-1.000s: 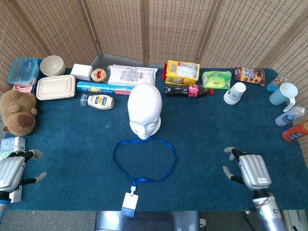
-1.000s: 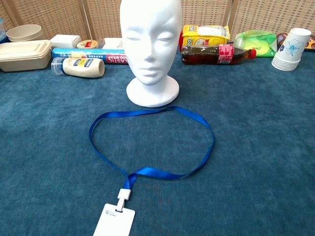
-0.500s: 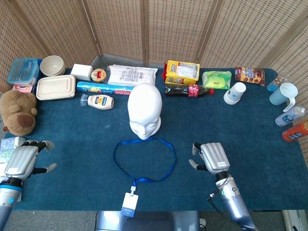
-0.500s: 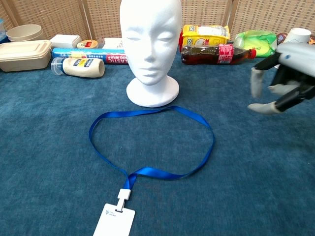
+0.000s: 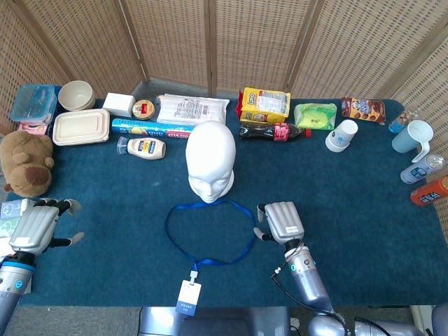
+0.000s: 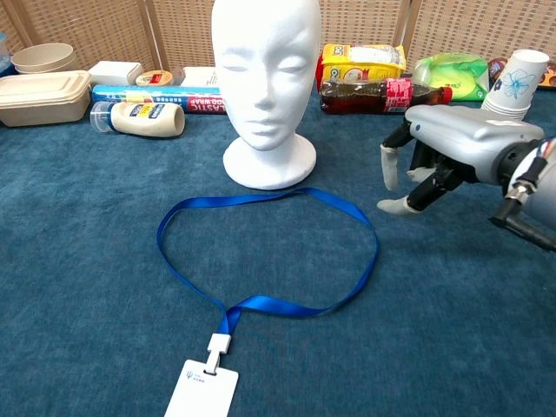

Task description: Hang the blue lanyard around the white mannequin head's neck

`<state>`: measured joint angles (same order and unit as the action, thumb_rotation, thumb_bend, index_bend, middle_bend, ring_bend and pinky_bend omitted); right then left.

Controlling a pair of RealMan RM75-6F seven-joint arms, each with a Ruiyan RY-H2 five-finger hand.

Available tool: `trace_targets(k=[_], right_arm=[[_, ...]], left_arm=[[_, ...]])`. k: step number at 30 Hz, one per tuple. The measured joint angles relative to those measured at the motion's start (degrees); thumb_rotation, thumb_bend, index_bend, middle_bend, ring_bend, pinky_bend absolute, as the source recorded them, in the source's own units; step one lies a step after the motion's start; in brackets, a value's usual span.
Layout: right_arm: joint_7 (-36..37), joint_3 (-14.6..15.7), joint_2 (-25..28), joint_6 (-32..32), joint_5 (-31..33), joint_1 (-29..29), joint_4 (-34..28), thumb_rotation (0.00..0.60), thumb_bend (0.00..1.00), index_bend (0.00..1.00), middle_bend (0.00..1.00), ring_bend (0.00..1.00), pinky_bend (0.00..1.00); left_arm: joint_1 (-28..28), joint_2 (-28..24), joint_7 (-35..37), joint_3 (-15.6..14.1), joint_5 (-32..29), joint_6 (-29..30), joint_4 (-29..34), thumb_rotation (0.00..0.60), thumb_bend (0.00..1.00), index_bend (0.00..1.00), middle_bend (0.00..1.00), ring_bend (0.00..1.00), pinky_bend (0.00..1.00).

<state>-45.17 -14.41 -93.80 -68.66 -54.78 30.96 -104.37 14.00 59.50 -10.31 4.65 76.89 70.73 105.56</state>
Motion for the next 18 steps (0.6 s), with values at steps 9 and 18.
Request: trace_targets(k=[9,18], right_arm=[[-0.99,-0.10,-2.02,0.34,3.60,2.14,2.46,0.497,0.30,0.56,1.00,1.00,1.00],[-1.44,-0.52,-4.92,0.92,7.53,4.65,7.55,0.500,0.30,0.54,1.00,1.00,1.00]], left_arm=[[0.29,-0.01,0.04,-0.36,-0.09,-0.21,0.10,0.543,0.18,0.35,0.44,0.37,0.26],[0.39,-0.15,-0.28,-0.67,-0.56,-0.10,0.32,0.543,0.18,0.35,0.44,0.37,0.26]])
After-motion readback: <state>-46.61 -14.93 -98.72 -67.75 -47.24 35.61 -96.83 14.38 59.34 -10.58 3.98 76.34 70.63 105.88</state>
